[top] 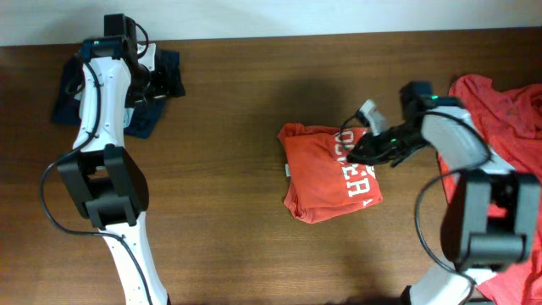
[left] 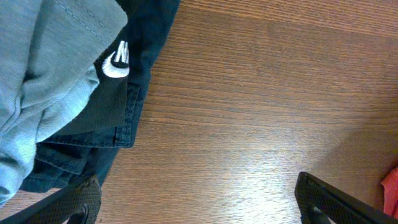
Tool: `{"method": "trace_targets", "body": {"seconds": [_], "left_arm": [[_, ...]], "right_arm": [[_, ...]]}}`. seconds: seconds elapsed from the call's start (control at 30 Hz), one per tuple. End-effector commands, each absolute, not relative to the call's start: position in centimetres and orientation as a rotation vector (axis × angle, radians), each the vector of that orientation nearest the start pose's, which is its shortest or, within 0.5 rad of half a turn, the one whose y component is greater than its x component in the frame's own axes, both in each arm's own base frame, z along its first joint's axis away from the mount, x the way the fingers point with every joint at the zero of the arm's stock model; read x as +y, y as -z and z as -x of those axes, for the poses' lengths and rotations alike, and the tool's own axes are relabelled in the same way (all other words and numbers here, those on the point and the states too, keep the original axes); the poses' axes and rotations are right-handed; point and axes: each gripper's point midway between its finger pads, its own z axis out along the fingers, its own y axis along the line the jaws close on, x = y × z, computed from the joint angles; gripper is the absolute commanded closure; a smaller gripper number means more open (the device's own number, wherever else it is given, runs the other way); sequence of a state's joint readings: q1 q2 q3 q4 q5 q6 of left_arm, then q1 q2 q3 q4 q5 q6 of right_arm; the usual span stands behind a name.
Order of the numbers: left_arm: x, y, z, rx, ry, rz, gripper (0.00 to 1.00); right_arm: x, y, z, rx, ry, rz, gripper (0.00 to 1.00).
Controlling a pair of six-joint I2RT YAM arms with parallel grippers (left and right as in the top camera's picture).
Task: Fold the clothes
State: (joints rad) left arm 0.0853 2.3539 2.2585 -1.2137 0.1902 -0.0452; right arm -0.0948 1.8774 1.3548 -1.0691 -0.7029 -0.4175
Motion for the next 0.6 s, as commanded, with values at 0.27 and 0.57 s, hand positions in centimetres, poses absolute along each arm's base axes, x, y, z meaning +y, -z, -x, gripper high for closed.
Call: {"method": "trace_targets", "body": {"seconds": [0.27, 0.57], "left_arm": [[1.4, -11.3, -52.3, 2.835, 0.253, 0.127, 0.01], [1.4, -11.3, -52.3, 2.835, 0.253, 0.127, 0.01]], "right_arm": [[6.1, -5.3, -30.4, 2.862, -1.084, 0.302, 0.96], [5.8, 1.1, -28.3, 2.844, -0.962, 0.309, 0.96]]}}
